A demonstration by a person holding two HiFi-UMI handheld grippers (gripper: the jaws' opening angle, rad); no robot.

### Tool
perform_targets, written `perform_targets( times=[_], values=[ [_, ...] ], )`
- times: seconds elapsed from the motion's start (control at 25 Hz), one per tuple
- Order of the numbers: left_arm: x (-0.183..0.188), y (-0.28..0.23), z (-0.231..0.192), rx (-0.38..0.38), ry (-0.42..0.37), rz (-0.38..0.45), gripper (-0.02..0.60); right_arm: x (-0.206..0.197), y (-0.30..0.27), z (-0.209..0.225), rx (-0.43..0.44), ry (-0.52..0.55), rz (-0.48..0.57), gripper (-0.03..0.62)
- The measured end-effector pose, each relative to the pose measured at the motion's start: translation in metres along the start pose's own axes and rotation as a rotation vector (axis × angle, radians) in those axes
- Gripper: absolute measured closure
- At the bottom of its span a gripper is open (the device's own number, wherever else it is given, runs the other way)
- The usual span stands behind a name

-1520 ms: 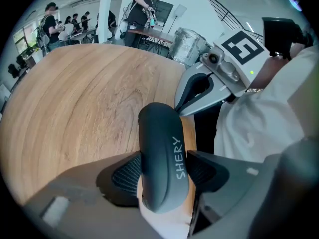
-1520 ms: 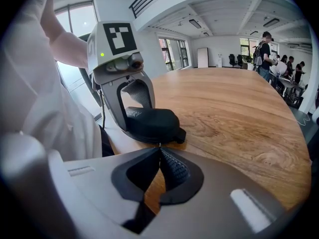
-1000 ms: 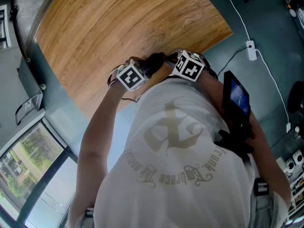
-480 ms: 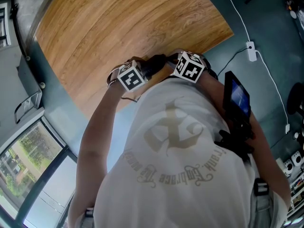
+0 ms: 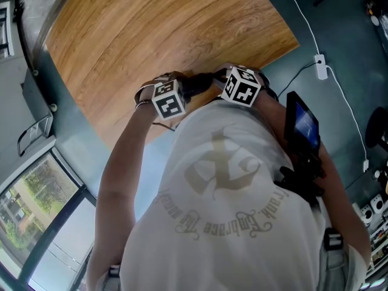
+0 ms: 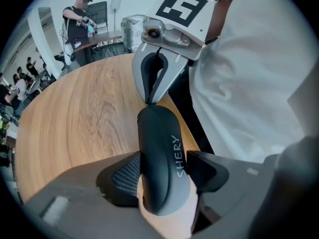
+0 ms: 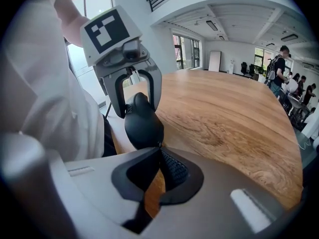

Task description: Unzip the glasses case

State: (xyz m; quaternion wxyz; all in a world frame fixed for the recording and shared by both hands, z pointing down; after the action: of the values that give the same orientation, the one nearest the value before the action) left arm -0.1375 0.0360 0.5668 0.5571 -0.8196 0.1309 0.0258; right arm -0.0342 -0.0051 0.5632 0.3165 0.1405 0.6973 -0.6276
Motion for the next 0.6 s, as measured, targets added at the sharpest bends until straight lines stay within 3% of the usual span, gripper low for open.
perform_targets(
  times=[0.2,0.4,0.6],
  values=[
    [0.0,-0.004,0.001,0.014,-0.049,-0.035,0.282,0.002,-0.001,-0.003,0.002,0.067,-0.004,0.585],
    [0.0,0.002,-0.004,0.02,0.048,0.056,0.281,0.006,-0.002,0.006,0.017,-0.015,0.014,0.581],
    [-0.006,0.009,-0.025,0.057,0.199,0.162,0.276,-0.002,0.004,0.024,-0.054,-0.07,-0.004,0.579]
  ],
)
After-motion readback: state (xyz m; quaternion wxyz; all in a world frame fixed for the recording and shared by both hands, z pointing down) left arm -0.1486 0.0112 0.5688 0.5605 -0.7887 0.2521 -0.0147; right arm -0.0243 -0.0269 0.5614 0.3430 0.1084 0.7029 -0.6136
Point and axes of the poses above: the fingertips, and each gripper's own axes: y backward along the fingers, z to its right, x out of its top, the point moved 4 cm from there along y, backward along the fingers, and after that the axes turned 12 degrees about -x, right-handed, at the moved point
